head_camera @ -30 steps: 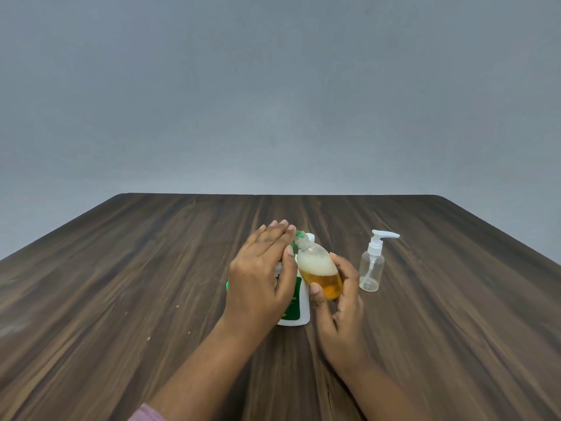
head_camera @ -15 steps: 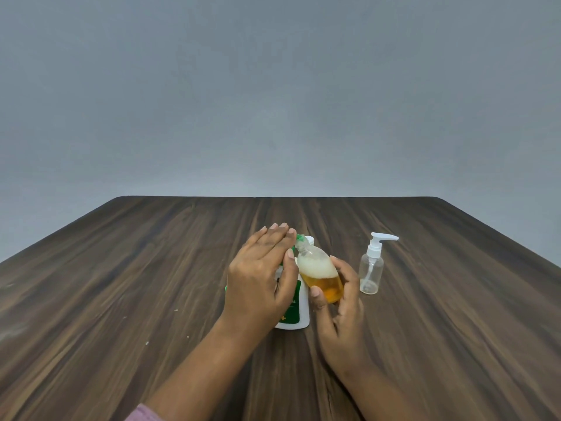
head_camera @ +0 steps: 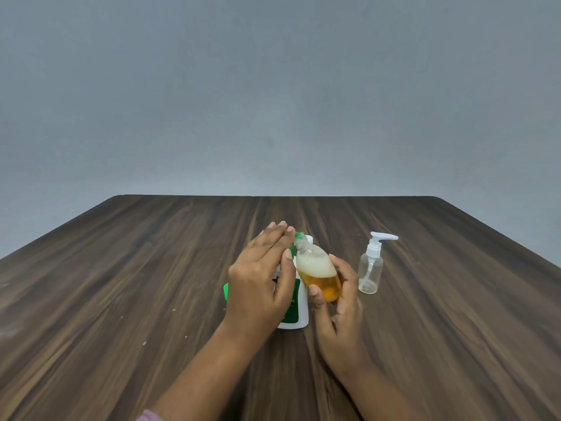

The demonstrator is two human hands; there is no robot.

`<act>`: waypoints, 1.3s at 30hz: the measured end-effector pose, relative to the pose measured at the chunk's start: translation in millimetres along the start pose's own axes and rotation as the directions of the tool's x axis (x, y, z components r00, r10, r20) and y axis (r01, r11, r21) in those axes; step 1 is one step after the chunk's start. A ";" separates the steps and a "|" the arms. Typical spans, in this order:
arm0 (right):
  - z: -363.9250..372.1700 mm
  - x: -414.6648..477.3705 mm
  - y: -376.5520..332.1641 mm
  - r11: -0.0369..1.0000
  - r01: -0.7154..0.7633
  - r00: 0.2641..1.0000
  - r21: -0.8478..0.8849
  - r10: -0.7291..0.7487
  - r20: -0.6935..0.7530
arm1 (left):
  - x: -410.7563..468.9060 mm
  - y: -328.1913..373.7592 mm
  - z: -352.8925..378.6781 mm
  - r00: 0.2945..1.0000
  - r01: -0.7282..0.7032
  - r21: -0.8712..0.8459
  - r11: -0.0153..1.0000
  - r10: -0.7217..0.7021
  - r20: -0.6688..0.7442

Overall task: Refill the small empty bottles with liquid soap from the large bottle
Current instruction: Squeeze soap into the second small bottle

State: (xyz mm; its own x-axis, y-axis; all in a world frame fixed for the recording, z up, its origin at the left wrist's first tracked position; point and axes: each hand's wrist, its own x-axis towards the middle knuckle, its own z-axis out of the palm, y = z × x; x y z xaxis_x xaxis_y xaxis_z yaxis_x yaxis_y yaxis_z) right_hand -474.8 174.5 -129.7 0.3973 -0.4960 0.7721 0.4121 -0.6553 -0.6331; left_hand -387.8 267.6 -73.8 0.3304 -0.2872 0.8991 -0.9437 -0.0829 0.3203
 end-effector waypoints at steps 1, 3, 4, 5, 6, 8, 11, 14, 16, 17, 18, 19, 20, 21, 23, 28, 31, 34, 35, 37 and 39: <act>-0.1 0.0 -0.9 1.000 0.002 1.000 0.001 -0.002 -0.004 | -1.1 0.3 0.6 1.000 0.008 -0.009 1.000 -0.008 -0.003; 0.6 -0.1 -2.8 1.000 0.005 1.000 0.005 -0.004 -0.014 | -0.5 1.4 0.1 1.000 -0.001 -0.011 1.000 0.001 -0.001; 1.1 -0.3 -3.4 1.000 0.003 1.000 0.011 -0.003 -0.017 | 1.3 2.1 -0.5 1.000 -0.011 -0.003 1.000 0.011 0.002; 1.8 -0.3 -3.7 1.000 0.003 1.000 0.016 -0.002 -0.022 | 3.9 2.9 -1.6 1.000 -0.023 0.011 1.000 0.023 0.005; 1.9 -0.6 -3.6 1.000 0.002 1.000 0.018 -0.002 -0.027 | 7.0 3.7 -2.5 0.999 -0.033 0.028 0.999 0.033 0.011; 2.0 -0.6 -3.9 1.000 0.003 0.999 0.022 -0.002 -0.034 | 12.2 5.3 -5.6 0.998 -0.046 0.062 0.997 0.044 0.034; 2.7 0.1 -7.1 1.000 -0.003 0.999 0.029 0.004 -0.044 | 15.0 5.8 -9.6 0.996 -0.068 0.088 0.994 0.063 0.058; 2.2 0.5 -6.8 1.000 0.003 0.999 0.025 -0.002 -0.041 | 11.5 3.8 -7.3 0.997 -0.059 0.080 0.995 0.056 0.046; 1.0 0.6 -3.7 1.000 -0.003 1.000 0.010 0.004 -0.031 | 8.8 1.9 -3.5 0.999 -0.036 0.069 0.997 0.034 0.039; 0.5 0.2 -3.3 1.000 -0.011 1.000 0.007 0.011 -0.028 | 7.4 1.2 -2.6 0.999 -0.027 0.065 0.998 0.024 0.041; 0.3 0.3 -3.8 1.000 -0.010 1.000 0.006 0.011 -0.029 | 6.6 0.9 -2.2 0.999 -0.026 0.064 0.998 0.024 0.042; 0.5 0.2 -4.4 1.000 -0.008 1.000 0.008 0.008 -0.030 | 6.2 0.9 -2.3 0.999 -0.033 0.064 0.997 0.031 0.041; 0.7 0.0 -5.1 1.000 -0.007 1.000 0.013 0.007 -0.027 | 6.1 1.3 -2.9 0.998 -0.044 0.064 0.997 0.042 0.039; 1.3 0.4 -6.1 1.000 -0.005 1.000 0.020 0.005 -0.027 | 6.9 2.0 -4.2 0.998 -0.057 0.062 0.996 0.055 0.035; 1.8 1.2 -7.1 1.000 -0.002 1.000 0.025 0.002 -0.020 | 9.3 3.7 -7.2 0.997 -0.069 0.056 0.996 0.067 0.032; 1.0 1.1 -7.2 1.000 0.005 1.000 0.020 -0.005 -0.019 | 12.5 6.6 -8.2 0.999 -0.048 0.050 0.998 0.047 0.018; 0.8 0.6 -4.4 1.000 0.009 1.000 0.005 -0.008 -0.015 | 7.0 4.2 -3.2 1.000 -0.025 0.013 1.000 0.025 0.001; -0.2 0.1 -3.2 1.000 0.012 1.000 0.004 -0.012 -0.007 | 0.9 -0.4 -1.3 1.000 0.001 -0.016 1.000 -0.001 0.001; -0.2 0.4 -3.4 1.000 0.014 1.000 0.002 -0.014 -0.007 | 0.3 -1.1 -1.6 1.000 0.001 -0.017 1.000 -0.001 0.003; 0.7 0.6 -3.7 1.000 0.009 1.000 0.003 -0.009 -0.011 | 1.1 -0.4 -3.3 1.000 -0.002 -0.017 1.000 0.002 0.009; 2.2 1.2 -4.8 1.000 0.015 1.000 0.010 -0.014 -0.024 | 5.2 1.6 -5.2 1.000 -0.008 -0.011 1.000 0.008 0.013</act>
State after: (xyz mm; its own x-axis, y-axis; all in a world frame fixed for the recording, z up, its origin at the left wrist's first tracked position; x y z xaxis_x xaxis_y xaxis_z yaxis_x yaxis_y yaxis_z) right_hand -474.5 178.3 -125.9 0.3714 -0.5003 0.7821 0.4259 -0.6567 -0.6223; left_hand -387.5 271.0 -67.1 0.3227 -0.2998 0.8978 -0.9459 -0.0701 0.3167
